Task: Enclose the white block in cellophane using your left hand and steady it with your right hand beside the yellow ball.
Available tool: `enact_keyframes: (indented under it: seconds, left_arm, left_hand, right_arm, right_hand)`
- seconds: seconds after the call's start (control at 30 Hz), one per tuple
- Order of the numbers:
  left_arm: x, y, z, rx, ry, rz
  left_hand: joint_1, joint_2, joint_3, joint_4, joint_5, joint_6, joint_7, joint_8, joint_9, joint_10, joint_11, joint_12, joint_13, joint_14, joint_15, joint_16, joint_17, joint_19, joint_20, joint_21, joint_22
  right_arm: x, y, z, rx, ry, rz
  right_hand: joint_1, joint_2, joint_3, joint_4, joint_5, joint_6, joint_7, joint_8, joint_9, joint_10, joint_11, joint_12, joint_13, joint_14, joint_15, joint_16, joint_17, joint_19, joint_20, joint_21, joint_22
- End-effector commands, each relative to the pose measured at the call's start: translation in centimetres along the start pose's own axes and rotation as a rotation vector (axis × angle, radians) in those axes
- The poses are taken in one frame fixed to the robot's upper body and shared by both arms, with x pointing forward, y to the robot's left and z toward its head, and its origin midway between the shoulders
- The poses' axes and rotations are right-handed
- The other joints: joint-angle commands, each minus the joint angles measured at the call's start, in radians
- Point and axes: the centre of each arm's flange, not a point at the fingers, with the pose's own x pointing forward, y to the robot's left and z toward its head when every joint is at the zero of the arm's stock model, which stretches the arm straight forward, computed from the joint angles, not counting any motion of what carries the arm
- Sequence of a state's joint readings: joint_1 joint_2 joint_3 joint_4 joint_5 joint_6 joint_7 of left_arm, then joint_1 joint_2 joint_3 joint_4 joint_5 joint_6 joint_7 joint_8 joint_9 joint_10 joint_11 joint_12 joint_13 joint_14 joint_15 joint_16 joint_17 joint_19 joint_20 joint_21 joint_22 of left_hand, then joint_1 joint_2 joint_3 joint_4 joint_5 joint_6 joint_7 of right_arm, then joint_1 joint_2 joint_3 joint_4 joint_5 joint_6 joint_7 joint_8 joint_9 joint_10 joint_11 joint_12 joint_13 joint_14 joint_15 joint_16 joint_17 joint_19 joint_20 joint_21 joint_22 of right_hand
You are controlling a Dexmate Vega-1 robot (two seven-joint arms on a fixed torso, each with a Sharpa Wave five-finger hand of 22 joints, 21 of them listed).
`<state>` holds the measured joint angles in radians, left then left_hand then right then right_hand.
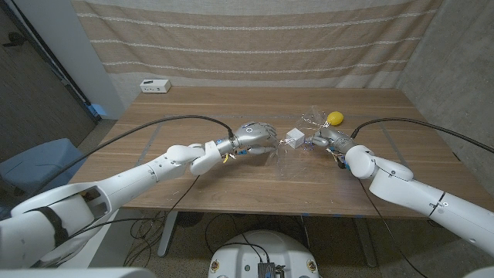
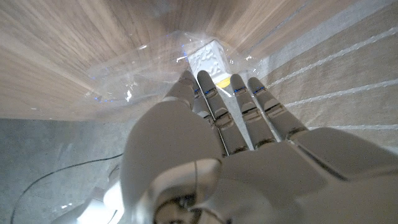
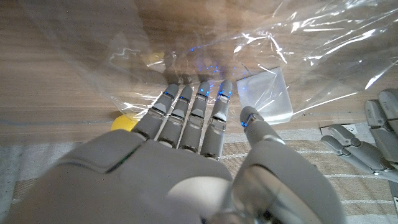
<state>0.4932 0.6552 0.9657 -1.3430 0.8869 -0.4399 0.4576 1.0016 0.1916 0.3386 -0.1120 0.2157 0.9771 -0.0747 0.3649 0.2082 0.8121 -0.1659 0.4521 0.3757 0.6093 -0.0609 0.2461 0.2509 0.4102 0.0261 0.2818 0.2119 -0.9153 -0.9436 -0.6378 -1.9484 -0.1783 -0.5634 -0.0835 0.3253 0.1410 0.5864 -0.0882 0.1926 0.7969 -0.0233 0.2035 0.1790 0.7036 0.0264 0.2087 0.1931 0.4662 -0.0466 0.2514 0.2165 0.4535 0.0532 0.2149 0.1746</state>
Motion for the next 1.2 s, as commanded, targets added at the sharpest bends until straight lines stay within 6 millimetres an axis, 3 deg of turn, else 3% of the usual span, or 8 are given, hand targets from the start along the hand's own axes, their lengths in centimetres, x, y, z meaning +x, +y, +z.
enact_keyframes:
  seconds: [0.03,0.3,0.73,1.0,1.2]
  left_arm:
    - [1.3,1.7,-2.3,-0.421,0.162,-0.073]
    - [2.7,3.5,-2.8,-0.455,0.142,-0.020]
    - [7.2,5.4,-2.8,-0.506,0.095,0.066]
    - [9.9,5.2,-3.7,-0.583,0.129,0.074]
    - [12.0,4.6,-4.2,-0.638,0.172,0.115]
  left_hand:
    - [-0.011,0.006,0.108,0.097,0.005,-0.014,0.001,0.065,0.153,-0.002,0.004,0.017,0.027,-0.004,-0.150,-0.006,0.014,0.002,0.009,0.008,0.003]
    - [-0.006,-0.017,0.120,0.087,0.001,-0.015,0.002,0.098,0.183,-0.010,0.008,0.027,0.051,0.019,-0.159,-0.007,0.016,0.021,0.005,0.021,0.004]
    - [-0.001,-0.024,0.126,0.075,-0.002,-0.014,-0.005,0.120,0.203,-0.016,-0.003,0.029,0.066,0.026,-0.162,-0.010,0.016,0.033,-0.008,0.033,0.006]
    - [0.005,-0.029,0.120,0.062,-0.008,-0.002,-0.007,0.127,0.201,-0.004,-0.001,0.034,0.073,0.041,-0.166,0.002,0.025,0.042,-0.015,0.041,0.008]
    - [0.016,-0.032,0.114,0.045,-0.014,0.004,0.006,0.129,0.195,0.000,0.004,0.036,0.078,0.053,-0.167,0.012,0.034,0.050,-0.013,0.048,0.010]
  right_arm:
    - [-0.1,0.1,-0.3,0.001,-0.002,0.000]
    - [-0.2,0.4,-0.3,0.005,-0.012,0.004]
    - [-0.7,1.1,-0.7,0.021,-0.018,0.005]
    - [-1.1,1.4,-0.8,0.021,-0.032,0.010]
    - [-1.1,1.6,-1.0,0.026,-0.039,0.018]
  right_hand:
    - [0.001,0.005,0.000,-0.006,0.004,0.009,0.000,-0.001,0.004,0.007,0.000,0.001,0.002,0.004,0.000,-0.003,0.002,0.007,0.003,0.006,0.006]
    - [0.001,0.005,0.001,-0.007,0.004,0.010,0.000,-0.001,0.004,0.010,0.001,0.001,0.002,0.006,-0.002,-0.004,0.001,0.008,0.003,0.006,0.006]
    - [0.011,0.008,0.004,-0.017,0.005,0.015,-0.002,-0.001,0.004,0.016,-0.001,0.001,0.002,0.009,-0.003,-0.004,0.000,0.010,0.002,0.005,0.006]
    - [0.045,0.017,0.022,-0.043,0.009,0.022,-0.003,-0.001,0.004,0.020,-0.001,0.000,0.002,0.014,-0.004,-0.007,-0.007,0.012,0.003,0.004,0.005]
    - [0.054,0.019,0.025,-0.051,0.009,0.026,-0.002,0.000,0.004,0.022,-0.005,0.000,0.002,0.016,-0.006,-0.006,-0.007,0.013,0.002,0.004,0.005]
